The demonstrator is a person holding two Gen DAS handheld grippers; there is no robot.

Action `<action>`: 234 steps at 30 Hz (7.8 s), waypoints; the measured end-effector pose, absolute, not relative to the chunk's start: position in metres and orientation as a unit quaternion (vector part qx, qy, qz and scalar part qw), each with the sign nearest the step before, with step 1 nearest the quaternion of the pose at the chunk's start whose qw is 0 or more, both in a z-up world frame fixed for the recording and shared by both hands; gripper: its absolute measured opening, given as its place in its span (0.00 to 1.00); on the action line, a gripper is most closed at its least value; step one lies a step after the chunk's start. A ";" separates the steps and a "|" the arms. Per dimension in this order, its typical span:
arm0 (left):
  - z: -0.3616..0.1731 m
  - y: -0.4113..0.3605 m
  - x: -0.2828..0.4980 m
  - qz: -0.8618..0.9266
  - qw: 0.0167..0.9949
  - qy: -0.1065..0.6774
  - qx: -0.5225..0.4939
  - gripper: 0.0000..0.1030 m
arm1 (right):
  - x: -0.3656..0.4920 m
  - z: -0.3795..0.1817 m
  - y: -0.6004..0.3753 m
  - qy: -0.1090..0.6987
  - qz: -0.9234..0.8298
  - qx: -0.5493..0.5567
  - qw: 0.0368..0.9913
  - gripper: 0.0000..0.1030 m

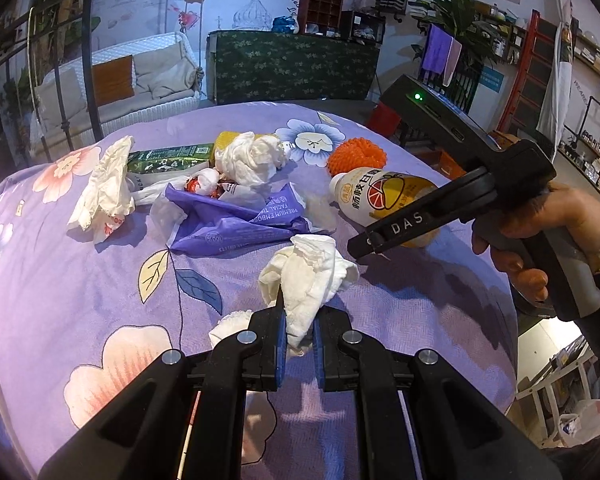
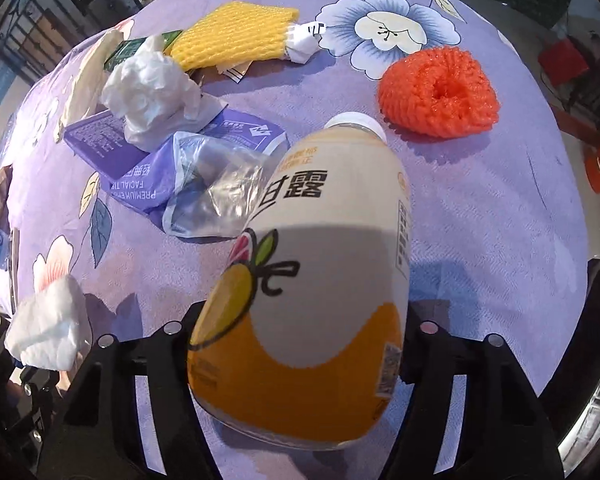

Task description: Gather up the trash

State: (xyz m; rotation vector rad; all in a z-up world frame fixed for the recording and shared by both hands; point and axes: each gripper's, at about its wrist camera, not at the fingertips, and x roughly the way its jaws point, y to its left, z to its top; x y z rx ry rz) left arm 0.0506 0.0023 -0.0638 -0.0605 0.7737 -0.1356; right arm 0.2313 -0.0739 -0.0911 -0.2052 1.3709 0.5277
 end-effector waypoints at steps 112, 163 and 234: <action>-0.032 -0.268 0.097 -0.383 0.849 0.360 0.057 0.10 | 0.089 -0.034 -0.451 0.369 -0.118 0.158 0.908 0.88; -0.031 -0.272 0.078 -0.372 0.863 0.329 0.089 0.94 | 0.049 -0.031 -0.489 0.322 -0.183 0.240 0.897 0.92; -0.059 0.134 0.076 0.092 0.922 0.369 -0.069 0.94 | 0.227 -0.032 -0.020 0.432 0.308 0.017 0.847 0.23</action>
